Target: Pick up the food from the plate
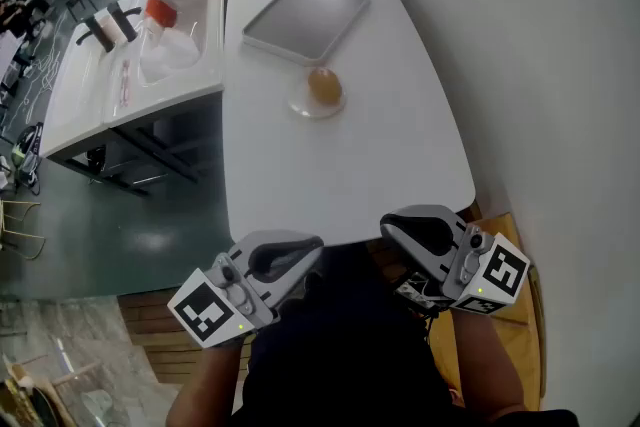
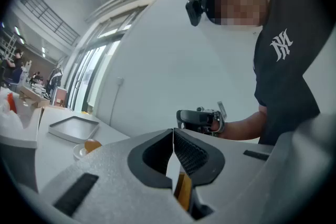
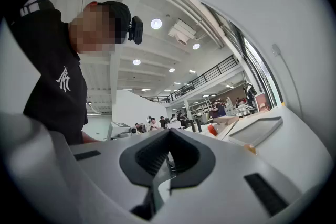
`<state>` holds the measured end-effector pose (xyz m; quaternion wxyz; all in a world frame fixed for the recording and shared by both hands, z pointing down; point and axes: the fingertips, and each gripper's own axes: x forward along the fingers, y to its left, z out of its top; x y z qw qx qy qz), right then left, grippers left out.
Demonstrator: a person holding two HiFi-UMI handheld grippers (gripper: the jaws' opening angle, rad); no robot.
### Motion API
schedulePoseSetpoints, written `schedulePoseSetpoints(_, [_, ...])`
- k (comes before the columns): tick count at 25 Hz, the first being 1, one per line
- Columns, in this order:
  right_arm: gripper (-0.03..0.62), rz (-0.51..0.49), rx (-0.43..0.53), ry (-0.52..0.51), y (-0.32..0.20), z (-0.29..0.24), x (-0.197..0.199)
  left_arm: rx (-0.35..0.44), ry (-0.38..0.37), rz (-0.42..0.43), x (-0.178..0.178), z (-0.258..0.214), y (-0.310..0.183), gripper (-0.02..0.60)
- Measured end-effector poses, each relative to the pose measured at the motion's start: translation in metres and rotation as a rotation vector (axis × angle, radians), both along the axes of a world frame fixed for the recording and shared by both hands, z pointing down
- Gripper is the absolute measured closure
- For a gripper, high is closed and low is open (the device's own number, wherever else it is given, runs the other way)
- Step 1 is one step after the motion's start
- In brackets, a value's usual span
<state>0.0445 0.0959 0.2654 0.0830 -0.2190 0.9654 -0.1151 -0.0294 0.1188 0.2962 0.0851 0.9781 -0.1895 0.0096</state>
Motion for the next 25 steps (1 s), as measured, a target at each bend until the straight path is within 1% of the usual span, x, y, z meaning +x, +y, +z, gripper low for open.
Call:
schedulePoseSetpoints(3, [0.592, -0.005, 0.0, 0.008, -0.001, 0.001, 0.002, -0.005, -0.017, 0.0, 0.003, 0.001, -0.001, 0.574])
schedulePoseSetpoints(8, [0.592, -0.002, -0.003, 0.005, -0.012, 0.002, 0.004, -0.005, -0.018, -0.001, 0.006, 0.001, -0.012, 0.574])
schedulePoseSetpoints(12, [0.592, -0.024, 0.006, 0.033, -0.023, 0.005, 0.0, -0.006, -0.022, -0.004, 0.01, 0.002, -0.023, 0.574])
schedulePoseSetpoints(17, [0.592, -0.04, 0.009, 0.041, -0.041, 0.009, 0.001, 0.005, -0.042, 0.0, 0.015, 0.005, -0.039, 0.574])
schedulePoseSetpoints(22, [0.592, -0.034, 0.006, 0.069, -0.064, 0.014, 0.004, 0.001, -0.053, -0.009, 0.016, 0.007, -0.055, 0.574])
schedulePoseSetpoints(25, [0.591, -0.034, 0.008, 0.096, -0.081, 0.02, 0.004, -0.014, -0.055, -0.016, 0.015, 0.012, -0.066, 0.574])
